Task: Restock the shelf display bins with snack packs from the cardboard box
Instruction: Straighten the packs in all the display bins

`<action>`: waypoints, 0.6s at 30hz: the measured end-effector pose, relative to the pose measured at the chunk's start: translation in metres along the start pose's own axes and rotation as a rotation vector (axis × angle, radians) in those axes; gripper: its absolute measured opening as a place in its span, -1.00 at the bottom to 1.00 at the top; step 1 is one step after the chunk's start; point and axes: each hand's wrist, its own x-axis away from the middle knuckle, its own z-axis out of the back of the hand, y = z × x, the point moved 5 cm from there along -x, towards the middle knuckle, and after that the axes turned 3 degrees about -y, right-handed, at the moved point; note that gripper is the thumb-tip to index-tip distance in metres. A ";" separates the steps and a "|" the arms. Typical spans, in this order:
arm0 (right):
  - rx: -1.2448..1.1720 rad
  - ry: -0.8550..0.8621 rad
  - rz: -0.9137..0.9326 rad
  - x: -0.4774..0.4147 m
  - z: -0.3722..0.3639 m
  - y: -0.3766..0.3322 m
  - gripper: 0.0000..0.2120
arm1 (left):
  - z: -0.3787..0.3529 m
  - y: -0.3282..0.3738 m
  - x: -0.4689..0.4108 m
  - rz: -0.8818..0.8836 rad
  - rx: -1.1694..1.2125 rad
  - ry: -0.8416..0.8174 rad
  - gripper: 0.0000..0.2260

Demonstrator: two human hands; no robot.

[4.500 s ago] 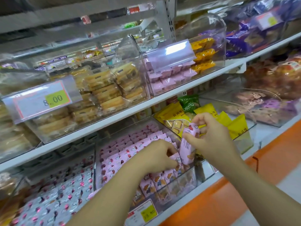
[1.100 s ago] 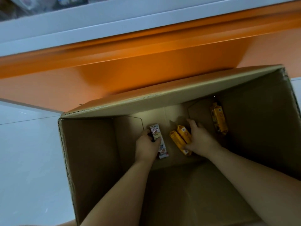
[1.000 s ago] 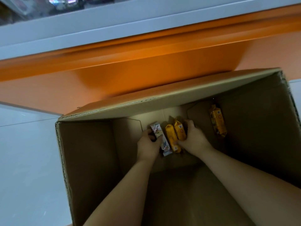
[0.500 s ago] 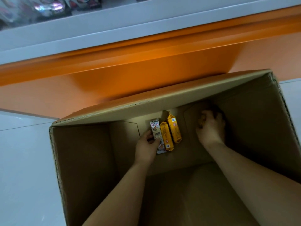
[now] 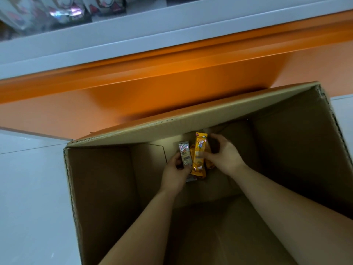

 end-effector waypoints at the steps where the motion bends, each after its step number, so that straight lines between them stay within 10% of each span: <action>1: -0.013 -0.050 -0.007 0.002 -0.004 0.002 -0.31 | -0.001 0.001 0.000 -0.001 0.003 -0.012 -0.59; 18: -0.433 -0.136 -0.084 0.048 -0.003 -0.021 -0.28 | 0.006 0.043 0.055 -0.031 0.189 -0.051 -0.57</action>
